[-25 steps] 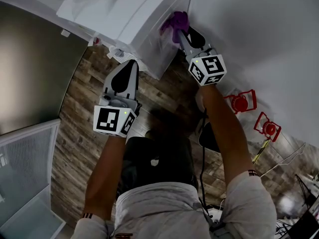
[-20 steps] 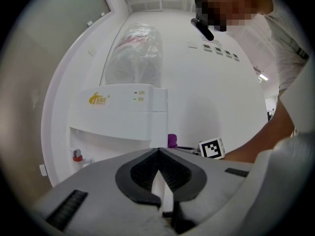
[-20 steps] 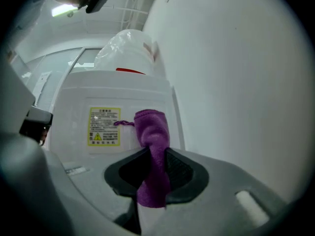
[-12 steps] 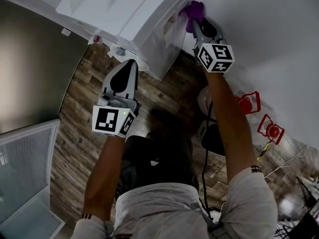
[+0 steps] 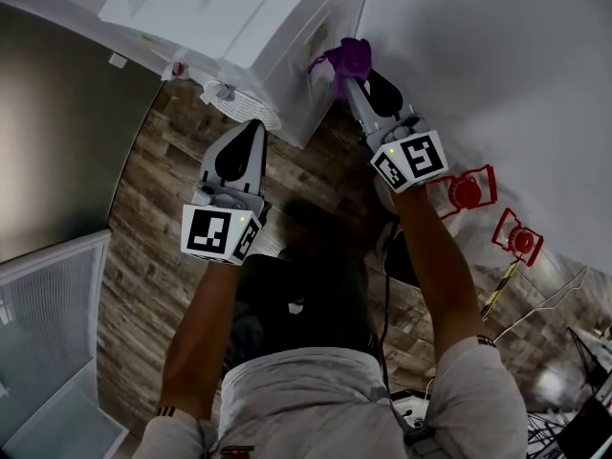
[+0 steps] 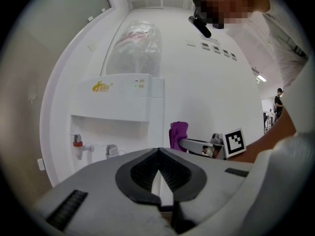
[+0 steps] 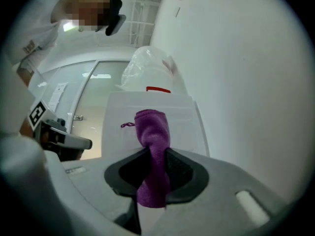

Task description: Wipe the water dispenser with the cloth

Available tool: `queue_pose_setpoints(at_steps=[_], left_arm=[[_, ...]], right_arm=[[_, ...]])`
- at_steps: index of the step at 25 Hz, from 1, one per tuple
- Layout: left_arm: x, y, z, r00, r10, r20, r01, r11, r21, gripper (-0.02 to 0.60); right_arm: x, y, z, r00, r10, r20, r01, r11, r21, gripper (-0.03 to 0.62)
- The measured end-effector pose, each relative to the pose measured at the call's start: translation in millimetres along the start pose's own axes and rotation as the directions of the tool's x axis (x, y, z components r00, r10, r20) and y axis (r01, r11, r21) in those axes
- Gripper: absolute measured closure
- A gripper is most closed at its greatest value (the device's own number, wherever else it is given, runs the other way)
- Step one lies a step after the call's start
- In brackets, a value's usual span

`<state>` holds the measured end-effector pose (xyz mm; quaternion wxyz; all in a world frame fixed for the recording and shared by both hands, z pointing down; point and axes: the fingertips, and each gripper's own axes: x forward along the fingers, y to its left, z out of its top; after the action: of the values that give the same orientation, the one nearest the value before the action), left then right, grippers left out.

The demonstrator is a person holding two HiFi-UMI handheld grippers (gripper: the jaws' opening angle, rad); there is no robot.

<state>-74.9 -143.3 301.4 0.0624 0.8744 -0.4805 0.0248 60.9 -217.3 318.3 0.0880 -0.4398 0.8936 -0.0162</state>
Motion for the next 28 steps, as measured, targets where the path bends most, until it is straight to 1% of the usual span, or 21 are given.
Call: queue_pose_setpoints(at_steps=[3,6,8,11,16,23,25,28], left_arm=[[-3.1,1.9,-13.1,1.000,-0.001,-0.013,0.001,1.000,-0.007,0.583],[-5.6,3.1,-28.5,1.000,-0.004,-0.017,0.004,1.000,-0.009,0.583],[-5.8,2.7,-35.3,1.000,-0.010,-0.018,0.009,1.000,-0.012,0.583],[-3.8,1.3,-43.6,1.000,-0.021,-0.016,0.021,1.000,-0.013,0.583],[2.4,2.9,-55.5,1.000,-0.026,-0.013,0.025,0.999,-0.019,0.583],[14.0,4.6,-61.7,0.999,-0.037,0.001,0.037,0.999,-0.019,0.583],[15.4,5.3,-64.7,0.999,-0.038,0.002,0.038,0.999,-0.018,0.583],[16.4,7.0,-68.3,0.999,-0.039,0.005,0.039,0.999,-0.017,0.583]], right_arm=[[-11.5,38.8,-13.5,0.998,0.066,-0.015,-0.066,0.998,0.002,0.502],[-17.2,75.5,-34.2,0.990,0.136,-0.045,-0.136,0.991,-0.007,0.502],[-18.5,92.4,-46.8,0.985,0.164,-0.059,-0.164,0.986,-0.005,0.502],[-17.8,105.8,-62.0,0.981,0.183,-0.070,-0.184,0.983,-0.002,0.502],[-11.1,103.4,-77.8,0.983,0.172,-0.068,-0.173,0.985,-0.003,0.502],[-3.3,91.0,-87.6,0.986,0.156,-0.052,-0.157,0.987,-0.022,0.502],[-1.3,81.4,-90.0,0.989,0.137,-0.050,-0.139,0.990,-0.026,0.502],[2.8,56.1,-93.8,0.995,0.084,-0.047,-0.085,0.996,-0.014,0.502]])
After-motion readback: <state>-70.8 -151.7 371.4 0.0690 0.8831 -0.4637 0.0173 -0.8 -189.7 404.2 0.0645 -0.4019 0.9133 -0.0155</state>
